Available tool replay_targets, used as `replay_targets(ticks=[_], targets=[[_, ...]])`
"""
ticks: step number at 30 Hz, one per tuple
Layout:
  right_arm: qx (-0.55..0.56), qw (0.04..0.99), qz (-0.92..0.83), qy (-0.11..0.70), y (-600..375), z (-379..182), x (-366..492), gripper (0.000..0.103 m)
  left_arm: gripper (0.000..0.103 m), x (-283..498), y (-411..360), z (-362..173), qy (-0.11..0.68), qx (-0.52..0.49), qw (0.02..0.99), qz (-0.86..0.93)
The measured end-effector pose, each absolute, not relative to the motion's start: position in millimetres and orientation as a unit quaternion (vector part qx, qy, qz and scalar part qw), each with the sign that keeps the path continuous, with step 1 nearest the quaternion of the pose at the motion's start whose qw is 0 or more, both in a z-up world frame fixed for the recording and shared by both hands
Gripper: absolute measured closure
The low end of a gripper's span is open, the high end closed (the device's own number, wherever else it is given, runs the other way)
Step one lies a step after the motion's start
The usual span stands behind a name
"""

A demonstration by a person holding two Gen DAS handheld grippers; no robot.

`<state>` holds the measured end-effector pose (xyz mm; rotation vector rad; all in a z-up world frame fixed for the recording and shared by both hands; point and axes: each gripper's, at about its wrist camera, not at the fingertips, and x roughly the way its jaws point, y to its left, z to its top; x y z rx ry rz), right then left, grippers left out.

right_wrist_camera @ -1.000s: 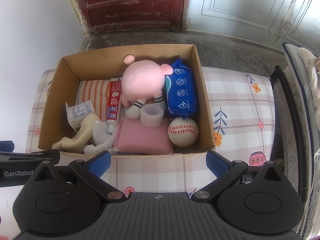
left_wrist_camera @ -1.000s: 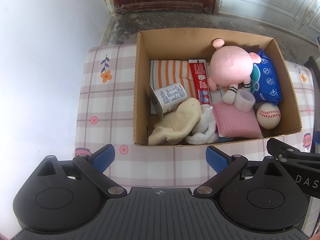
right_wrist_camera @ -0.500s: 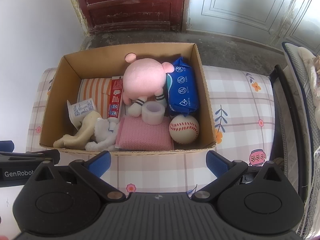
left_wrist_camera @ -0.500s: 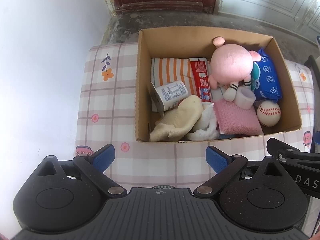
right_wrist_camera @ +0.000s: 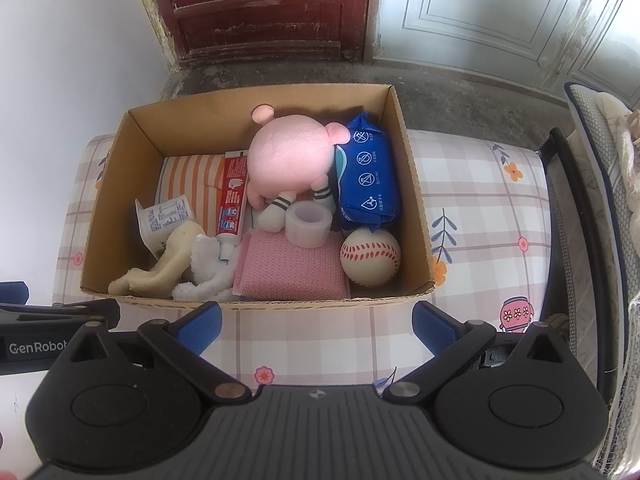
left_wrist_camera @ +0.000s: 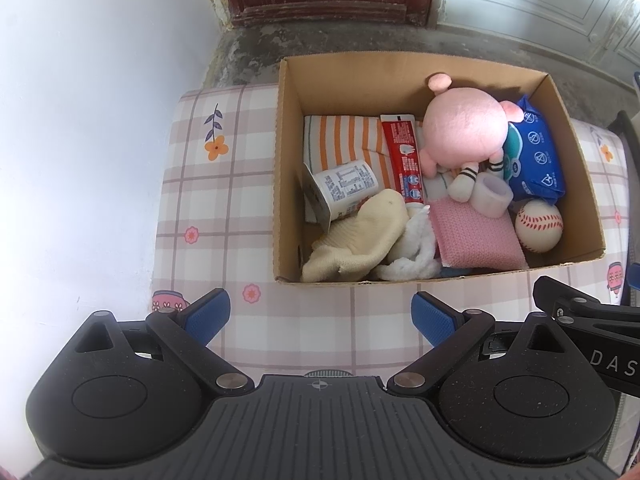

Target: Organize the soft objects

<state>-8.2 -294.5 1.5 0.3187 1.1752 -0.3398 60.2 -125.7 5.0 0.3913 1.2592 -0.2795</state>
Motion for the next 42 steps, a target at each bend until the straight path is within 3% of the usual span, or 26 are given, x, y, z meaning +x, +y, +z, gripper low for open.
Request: replay_targets(ticks=[42], targets=[[0.15,0.802,-0.155,0.557,-290.7,-3.5,-12.3,0.0,0.005,56.7,-118.2,2.0,0.592,0.181,0.775,-0.125]])
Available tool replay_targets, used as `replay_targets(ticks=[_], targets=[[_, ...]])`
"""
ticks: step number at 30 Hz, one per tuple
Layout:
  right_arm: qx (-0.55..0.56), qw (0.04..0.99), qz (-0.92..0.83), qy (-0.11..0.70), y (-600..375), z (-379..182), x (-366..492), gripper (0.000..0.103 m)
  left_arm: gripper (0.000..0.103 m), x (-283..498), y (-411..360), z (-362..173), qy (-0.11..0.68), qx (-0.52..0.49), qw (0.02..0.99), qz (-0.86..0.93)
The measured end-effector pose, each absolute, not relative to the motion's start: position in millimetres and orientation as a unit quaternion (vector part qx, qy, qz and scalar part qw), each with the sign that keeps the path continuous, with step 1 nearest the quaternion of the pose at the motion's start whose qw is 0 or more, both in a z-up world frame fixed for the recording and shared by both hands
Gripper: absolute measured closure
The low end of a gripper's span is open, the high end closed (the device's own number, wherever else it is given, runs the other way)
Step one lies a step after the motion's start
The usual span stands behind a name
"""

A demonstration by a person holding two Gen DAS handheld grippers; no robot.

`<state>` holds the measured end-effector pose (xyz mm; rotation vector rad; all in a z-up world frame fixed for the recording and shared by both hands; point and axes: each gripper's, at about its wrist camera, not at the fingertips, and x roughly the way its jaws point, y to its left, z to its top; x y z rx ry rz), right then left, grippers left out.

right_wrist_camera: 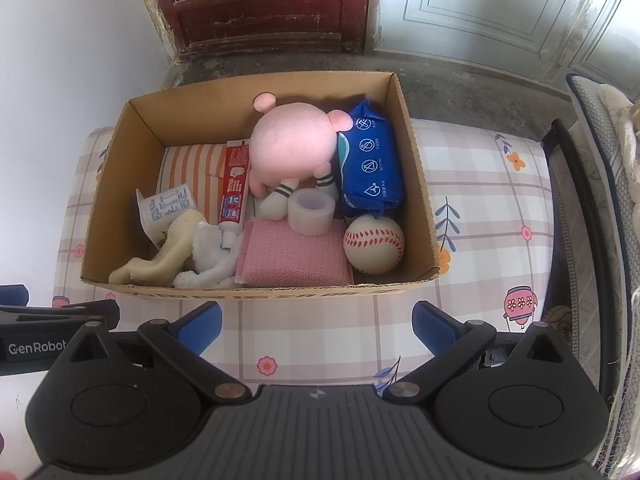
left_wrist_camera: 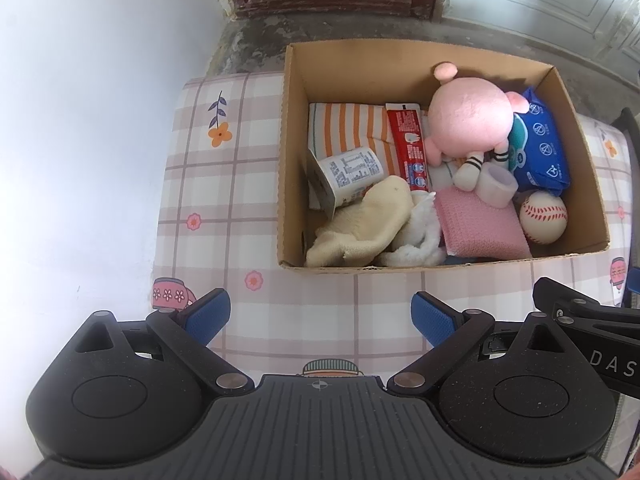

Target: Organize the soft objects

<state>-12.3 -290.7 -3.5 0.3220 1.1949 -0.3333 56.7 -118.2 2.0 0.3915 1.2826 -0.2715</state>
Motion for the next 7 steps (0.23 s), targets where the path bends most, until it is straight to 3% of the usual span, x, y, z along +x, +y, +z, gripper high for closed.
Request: replay_targets(ticks=[7], targets=[[0.149,0.8,-0.154,0.56,-288.4,-4.6,-11.6,0.0,0.005,57.1,-117.7,0.9,0.597,0.181,0.772,-0.124]])
